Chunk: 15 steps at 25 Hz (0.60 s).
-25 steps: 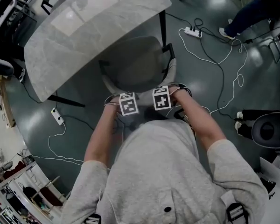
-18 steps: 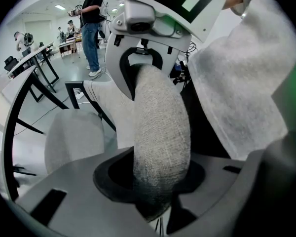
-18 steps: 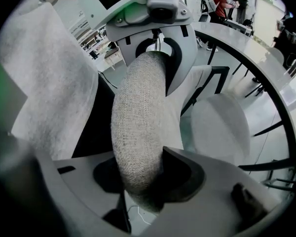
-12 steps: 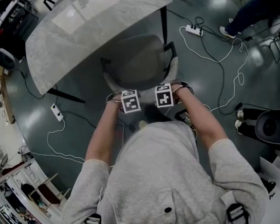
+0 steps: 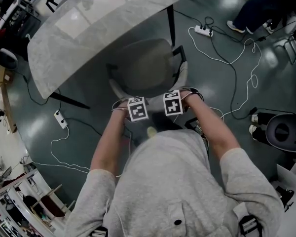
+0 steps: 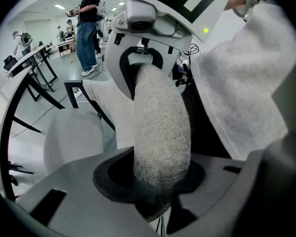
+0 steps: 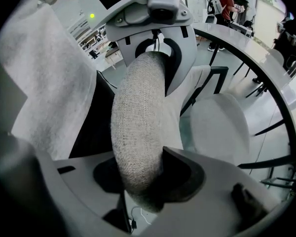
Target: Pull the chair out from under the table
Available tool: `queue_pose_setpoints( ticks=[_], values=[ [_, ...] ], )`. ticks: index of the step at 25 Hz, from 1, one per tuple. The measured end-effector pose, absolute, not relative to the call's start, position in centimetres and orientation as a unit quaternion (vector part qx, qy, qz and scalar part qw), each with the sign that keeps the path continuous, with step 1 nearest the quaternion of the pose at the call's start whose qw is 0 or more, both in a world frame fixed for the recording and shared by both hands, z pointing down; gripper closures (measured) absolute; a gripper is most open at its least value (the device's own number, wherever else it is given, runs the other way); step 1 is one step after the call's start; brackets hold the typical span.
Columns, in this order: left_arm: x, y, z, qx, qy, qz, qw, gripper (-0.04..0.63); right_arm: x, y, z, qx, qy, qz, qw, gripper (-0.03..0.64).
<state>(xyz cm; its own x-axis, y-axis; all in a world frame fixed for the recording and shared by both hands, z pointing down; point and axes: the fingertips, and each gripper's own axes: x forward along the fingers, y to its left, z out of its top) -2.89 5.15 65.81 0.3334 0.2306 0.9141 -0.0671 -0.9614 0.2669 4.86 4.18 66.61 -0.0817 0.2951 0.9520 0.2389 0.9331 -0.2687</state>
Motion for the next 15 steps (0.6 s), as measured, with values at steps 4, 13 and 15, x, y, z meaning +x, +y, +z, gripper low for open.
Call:
queue_pose_setpoints(
  ticks=[4,13,15],
  values=[
    [-2.5,5.6,65.8,0.806,0.047,0.576,0.130,0.436,5.3,4.5,66.6,-0.179,-0.735,0.017,0.654,0.462],
    [-2.4,7.2,65.8,0.809,0.046,0.572,0.128,0.436,5.4,6.1,66.8,-0.175,-0.734,0.020,0.656,0.462],
    [-2.4,7.6,65.8,0.808,0.049,0.573,0.126,0.436,5.4,6.6,66.8,-0.173,-0.734,0.023,0.656,0.462]
  ],
)
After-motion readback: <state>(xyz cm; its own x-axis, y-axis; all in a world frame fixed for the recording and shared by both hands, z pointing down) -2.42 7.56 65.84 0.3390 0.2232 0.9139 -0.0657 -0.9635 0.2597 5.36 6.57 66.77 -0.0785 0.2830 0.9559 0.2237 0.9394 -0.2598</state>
